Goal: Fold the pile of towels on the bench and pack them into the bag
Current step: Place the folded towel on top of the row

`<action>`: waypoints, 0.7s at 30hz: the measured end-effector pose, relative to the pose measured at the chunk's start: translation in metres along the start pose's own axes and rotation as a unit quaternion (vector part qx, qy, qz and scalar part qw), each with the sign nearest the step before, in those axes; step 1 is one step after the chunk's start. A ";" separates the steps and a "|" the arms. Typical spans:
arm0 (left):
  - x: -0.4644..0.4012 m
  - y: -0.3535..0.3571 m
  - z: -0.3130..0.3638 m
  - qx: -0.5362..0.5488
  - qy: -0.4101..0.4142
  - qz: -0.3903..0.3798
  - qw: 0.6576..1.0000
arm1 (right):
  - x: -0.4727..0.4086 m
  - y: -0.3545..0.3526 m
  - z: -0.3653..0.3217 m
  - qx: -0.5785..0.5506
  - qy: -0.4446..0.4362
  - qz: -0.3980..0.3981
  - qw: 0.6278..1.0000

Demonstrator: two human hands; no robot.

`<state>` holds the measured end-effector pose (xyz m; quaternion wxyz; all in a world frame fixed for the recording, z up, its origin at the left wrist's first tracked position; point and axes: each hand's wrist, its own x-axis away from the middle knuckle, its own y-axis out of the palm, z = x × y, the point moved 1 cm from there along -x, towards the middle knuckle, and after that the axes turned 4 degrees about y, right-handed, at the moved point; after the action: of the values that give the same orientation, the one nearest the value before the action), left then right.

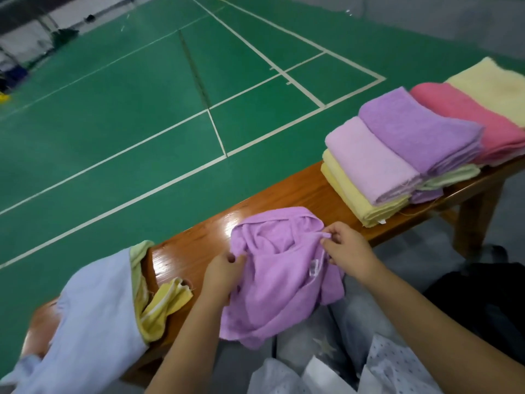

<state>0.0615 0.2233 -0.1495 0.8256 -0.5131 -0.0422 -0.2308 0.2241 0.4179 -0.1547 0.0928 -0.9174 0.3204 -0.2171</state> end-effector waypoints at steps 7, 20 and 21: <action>-0.042 -0.014 -0.011 0.116 -0.089 0.051 0.988 | 0.000 0.002 0.001 0.012 -0.008 -0.002 1.000; -0.040 -0.092 -0.008 0.473 -0.095 0.066 0.873 | 0.000 -0.034 -0.050 0.036 -0.072 0.016 0.997; -0.038 -0.107 -0.005 0.492 -0.087 0.081 0.862 | -0.002 -0.041 -0.068 0.037 -0.084 0.024 0.996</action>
<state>-0.0187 0.1921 -0.0747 0.9795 -0.0599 -0.1805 -0.0669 0.2142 0.4488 -0.0824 0.1580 -0.9202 0.3256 -0.1490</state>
